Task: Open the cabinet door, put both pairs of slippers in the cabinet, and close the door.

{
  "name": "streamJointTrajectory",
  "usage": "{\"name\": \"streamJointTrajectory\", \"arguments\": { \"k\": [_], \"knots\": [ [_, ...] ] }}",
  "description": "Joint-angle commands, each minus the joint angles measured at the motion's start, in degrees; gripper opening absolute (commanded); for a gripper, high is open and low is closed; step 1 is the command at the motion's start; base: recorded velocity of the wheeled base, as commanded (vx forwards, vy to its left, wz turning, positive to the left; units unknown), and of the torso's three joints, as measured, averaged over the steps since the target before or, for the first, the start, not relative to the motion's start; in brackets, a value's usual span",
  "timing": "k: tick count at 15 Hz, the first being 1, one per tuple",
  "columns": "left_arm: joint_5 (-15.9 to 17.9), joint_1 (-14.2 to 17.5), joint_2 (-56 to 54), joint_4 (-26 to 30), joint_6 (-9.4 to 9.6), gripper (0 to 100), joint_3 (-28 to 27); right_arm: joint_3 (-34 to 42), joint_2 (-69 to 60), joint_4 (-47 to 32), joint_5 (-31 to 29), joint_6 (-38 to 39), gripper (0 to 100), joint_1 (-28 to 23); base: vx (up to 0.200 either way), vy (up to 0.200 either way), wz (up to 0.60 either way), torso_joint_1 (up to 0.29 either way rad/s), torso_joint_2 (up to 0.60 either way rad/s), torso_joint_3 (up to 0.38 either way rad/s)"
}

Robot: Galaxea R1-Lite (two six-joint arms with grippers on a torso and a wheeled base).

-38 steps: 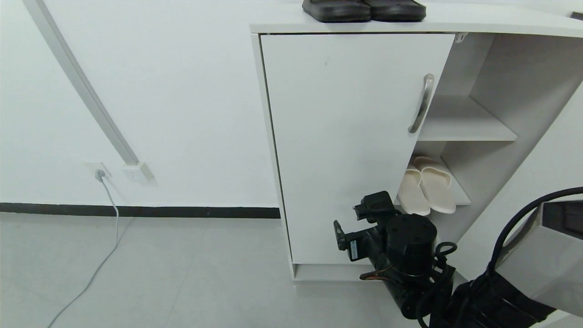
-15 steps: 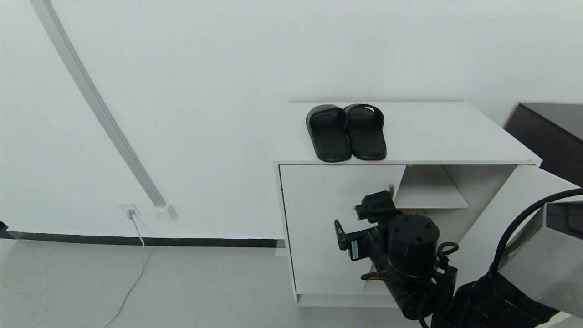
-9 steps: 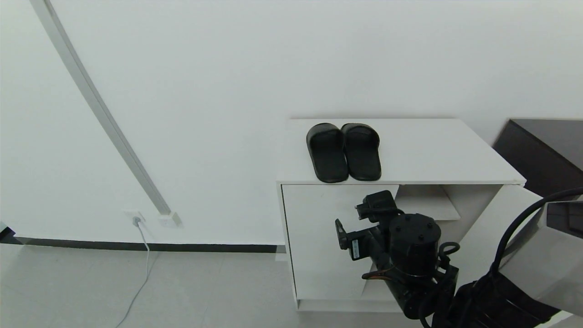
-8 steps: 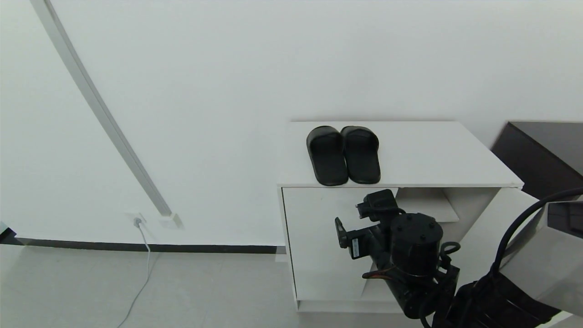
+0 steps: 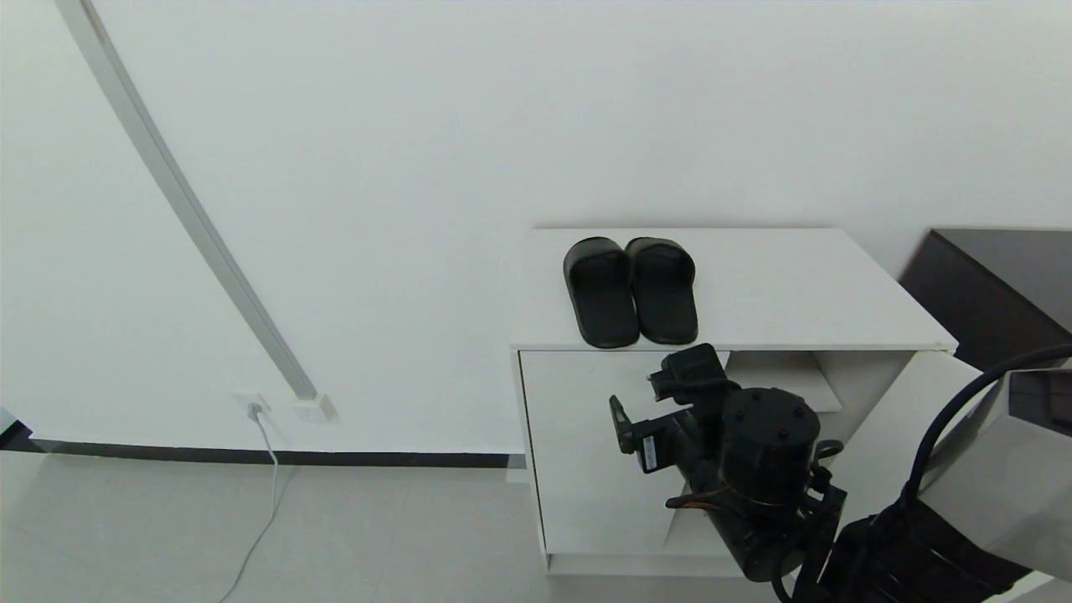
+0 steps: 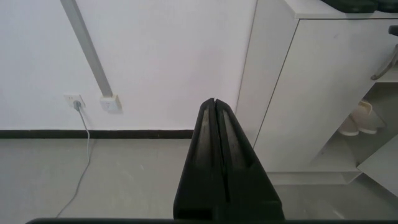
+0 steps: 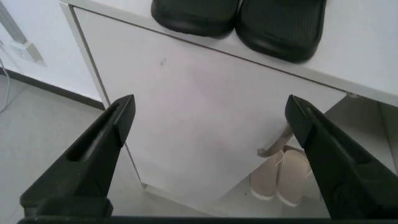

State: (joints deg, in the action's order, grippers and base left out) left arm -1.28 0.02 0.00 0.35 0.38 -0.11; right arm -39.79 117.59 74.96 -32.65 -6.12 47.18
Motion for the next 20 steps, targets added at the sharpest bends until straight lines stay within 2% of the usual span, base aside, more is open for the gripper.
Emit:
{"name": "streamJointTrajectory", "arguments": {
  "k": [1, 5, 9, 16, 20],
  "knots": [
    [0.0, 0.1, 0.1, 0.0, -0.03, 0, 0.0, -2.4, -0.3, -1.7, -0.1, 0.1, 100, 0.1, 0.000, 0.000, 0.00, 0.000, 0.00, 0.000],
    [-0.1, 0.1, 0.1, 0.0, -0.03, 0, 0.0, -8.5, -8.0, -16.5, -0.1, 4.0, 100, 0.4, 0.000, 0.000, 0.00, 0.000, 0.00, 0.000],
    [-0.1, 0.1, 0.0, 0.0, 0.06, 0, 0.0, -18.9, -9.6, -33.8, -4.8, 14.3, 100, 0.3, 0.000, 0.000, 0.00, 0.000, 0.00, 0.000],
    [-0.1, 0.1, 0.1, -0.1, -0.11, 0, 0.0, -20.4, -7.3, -34.7, -5.0, 15.6, 100, -0.7, 0.000, 0.000, 0.00, 0.000, 0.00, 0.000],
    [-0.1, 0.1, 0.1, 0.0, -0.11, 0, 0.0, -20.2, -7.1, -34.7, -5.0, 15.5, 100, -0.7, 0.200, 0.000, 0.00, -0.005, 0.00, 0.000]
  ]
}}
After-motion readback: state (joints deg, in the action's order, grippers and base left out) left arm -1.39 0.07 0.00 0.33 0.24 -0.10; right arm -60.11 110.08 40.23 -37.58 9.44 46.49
